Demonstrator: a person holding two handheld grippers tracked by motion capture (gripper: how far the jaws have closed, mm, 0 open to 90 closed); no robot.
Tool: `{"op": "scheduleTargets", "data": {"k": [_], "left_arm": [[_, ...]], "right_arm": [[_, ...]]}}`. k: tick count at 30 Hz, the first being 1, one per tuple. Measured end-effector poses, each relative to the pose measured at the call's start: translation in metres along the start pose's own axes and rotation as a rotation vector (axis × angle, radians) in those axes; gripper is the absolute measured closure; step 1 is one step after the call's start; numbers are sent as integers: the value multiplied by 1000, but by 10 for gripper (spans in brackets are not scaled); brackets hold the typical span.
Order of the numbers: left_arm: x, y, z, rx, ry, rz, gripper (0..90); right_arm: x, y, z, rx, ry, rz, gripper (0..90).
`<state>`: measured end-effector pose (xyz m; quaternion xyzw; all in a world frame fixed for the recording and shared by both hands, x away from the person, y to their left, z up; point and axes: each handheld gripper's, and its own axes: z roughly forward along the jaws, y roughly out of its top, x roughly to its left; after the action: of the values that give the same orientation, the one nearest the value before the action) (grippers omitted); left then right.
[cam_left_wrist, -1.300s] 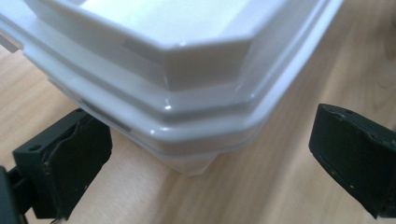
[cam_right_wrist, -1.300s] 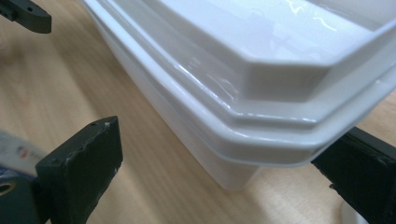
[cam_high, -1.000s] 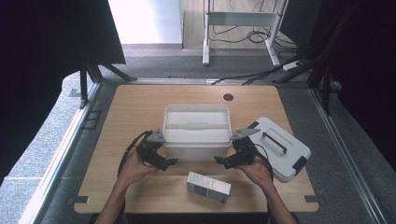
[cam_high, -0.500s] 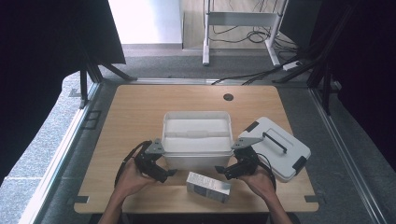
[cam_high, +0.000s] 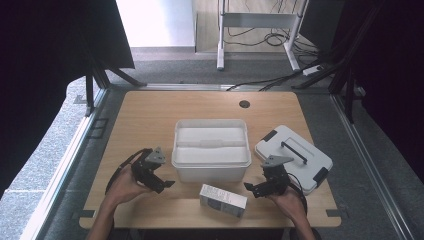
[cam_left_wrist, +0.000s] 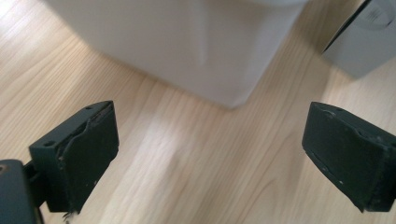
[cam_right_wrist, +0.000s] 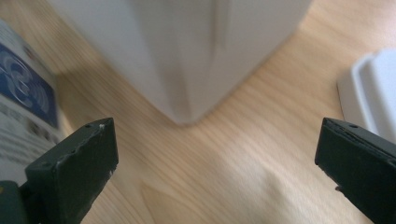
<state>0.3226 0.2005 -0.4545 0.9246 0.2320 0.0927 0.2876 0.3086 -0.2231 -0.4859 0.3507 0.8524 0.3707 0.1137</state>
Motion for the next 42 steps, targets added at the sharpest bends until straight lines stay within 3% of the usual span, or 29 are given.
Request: {"op": "scheduleTargets", "data": {"k": [5, 12, 17, 20, 25, 30, 31, 37, 42], "left_arm": [[23, 0, -9, 42, -14, 11, 62], [47, 9, -25, 85, -21, 50, 143], [59, 23, -38, 93, -38, 73, 161], [64, 36, -47, 102, -52, 94, 180], [68, 61, -62, 96, -69, 127, 232], [65, 92, -64, 92, -89, 170, 250], [65, 92, -64, 92, -89, 170, 250], [55, 125, -50, 101, -129, 227, 252], [43, 153, -30, 136, -156, 299, 326]], "right_arm": [[-3, -18, 6, 31, -24, 0, 0], [-3, -28, 13, 75, -47, -25, 0], [-2, -34, 14, 27, -60, -28, 0], [-2, -34, 13, 28, -62, -25, 0], [-2, -34, 13, 27, -63, -29, 0], [-2, -35, 13, 26, -52, -41, 0], [-2, -35, 13, 26, -52, -41, 0], [-1, -35, 13, 28, -32, -54, 0], [-1, -35, 13, 29, -33, -55, 0]]}}
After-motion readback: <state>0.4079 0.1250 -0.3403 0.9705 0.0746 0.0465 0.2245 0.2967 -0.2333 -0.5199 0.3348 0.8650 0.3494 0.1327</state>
